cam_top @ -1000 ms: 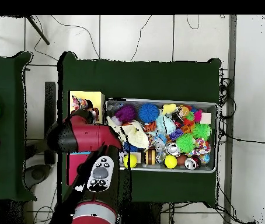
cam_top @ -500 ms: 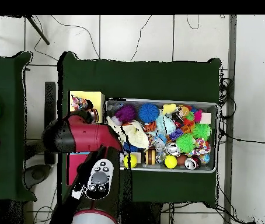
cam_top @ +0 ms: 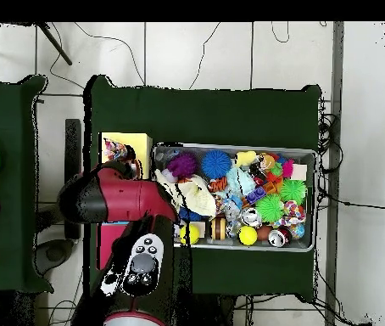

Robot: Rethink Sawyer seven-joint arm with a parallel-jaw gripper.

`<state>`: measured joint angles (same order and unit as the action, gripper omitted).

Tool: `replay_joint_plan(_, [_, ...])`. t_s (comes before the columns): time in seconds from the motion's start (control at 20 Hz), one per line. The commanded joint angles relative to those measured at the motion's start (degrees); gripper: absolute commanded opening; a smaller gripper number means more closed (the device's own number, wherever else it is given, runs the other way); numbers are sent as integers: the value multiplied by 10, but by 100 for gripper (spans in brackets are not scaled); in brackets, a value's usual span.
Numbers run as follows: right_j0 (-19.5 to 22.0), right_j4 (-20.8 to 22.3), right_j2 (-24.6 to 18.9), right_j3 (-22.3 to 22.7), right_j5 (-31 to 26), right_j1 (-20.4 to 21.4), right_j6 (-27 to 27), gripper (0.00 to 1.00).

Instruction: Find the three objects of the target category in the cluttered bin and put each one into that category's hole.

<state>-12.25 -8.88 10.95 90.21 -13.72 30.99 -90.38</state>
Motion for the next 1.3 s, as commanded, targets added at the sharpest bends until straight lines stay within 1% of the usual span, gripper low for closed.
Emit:
replay_joint_plan(0.05, [0, 10, -6, 4, -98, -2, -79, 0])
replay_joint_plan(0.4, [8, 4, -21, 9, -91, -2, -79, 0])
replay_joint_plan(0.75, [14, 5, -26, 20, -85, 6, -78, 0])
replay_joint_plan(0.95, [12, 3, -22, 17, -103, 16, -79, 0])
replay_joint_plan(1.1, [6, -2, -19, 3, -121, 16, -83, 0])
replay_joint_plan(1.3, [12, -8, -32, -2, -123, 16, -84, 0])
